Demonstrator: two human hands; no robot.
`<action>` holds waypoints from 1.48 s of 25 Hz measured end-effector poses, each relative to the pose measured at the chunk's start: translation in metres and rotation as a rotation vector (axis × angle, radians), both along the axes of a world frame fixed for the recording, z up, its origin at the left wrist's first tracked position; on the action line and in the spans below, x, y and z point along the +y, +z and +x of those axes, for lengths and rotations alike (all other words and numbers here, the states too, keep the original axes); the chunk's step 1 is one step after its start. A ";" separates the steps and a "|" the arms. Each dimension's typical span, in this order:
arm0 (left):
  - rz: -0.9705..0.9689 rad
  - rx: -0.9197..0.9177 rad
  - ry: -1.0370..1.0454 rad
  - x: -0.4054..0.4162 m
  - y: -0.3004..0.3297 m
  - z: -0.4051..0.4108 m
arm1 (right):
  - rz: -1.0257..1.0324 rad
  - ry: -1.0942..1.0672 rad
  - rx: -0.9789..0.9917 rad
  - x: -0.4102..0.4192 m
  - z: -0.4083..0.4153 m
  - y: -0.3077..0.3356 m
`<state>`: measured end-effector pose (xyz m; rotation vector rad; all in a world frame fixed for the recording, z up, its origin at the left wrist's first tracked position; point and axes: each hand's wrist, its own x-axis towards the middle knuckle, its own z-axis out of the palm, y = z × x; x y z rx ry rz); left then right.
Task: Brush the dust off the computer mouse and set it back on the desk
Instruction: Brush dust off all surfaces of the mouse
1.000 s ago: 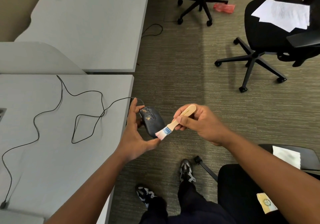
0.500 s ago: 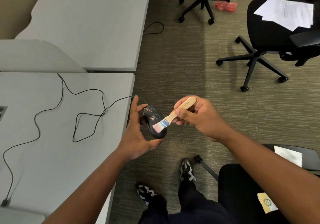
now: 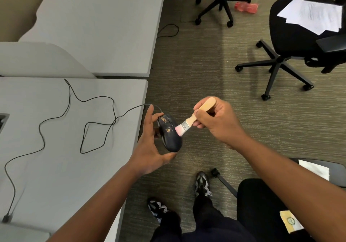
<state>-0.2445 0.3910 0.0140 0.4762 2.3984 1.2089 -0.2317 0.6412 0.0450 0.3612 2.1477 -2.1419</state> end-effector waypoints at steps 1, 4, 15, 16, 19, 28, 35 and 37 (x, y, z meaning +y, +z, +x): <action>-0.003 -0.002 -0.003 0.000 0.000 0.000 | 0.017 0.009 0.077 -0.001 -0.003 0.001; -0.013 0.002 -0.007 0.001 0.001 0.001 | 0.152 0.152 0.274 -0.006 -0.009 0.005; -0.002 -0.010 0.009 0.001 -0.003 -0.004 | 0.241 0.420 0.186 0.000 -0.001 0.002; -0.001 -0.014 0.017 0.002 -0.003 -0.004 | 0.228 0.434 0.172 0.003 0.000 0.002; 0.005 -0.032 0.024 0.003 -0.002 -0.004 | 0.214 0.477 0.150 0.011 0.001 0.003; 0.001 -0.022 0.003 0.002 -0.001 -0.008 | 0.261 0.453 0.000 0.038 0.009 -0.009; -0.040 -0.046 -0.016 0.005 0.000 -0.006 | 0.010 0.192 0.034 0.007 0.003 0.000; -0.032 -0.050 -0.013 0.006 0.002 -0.006 | 0.080 0.214 0.023 0.002 0.002 0.001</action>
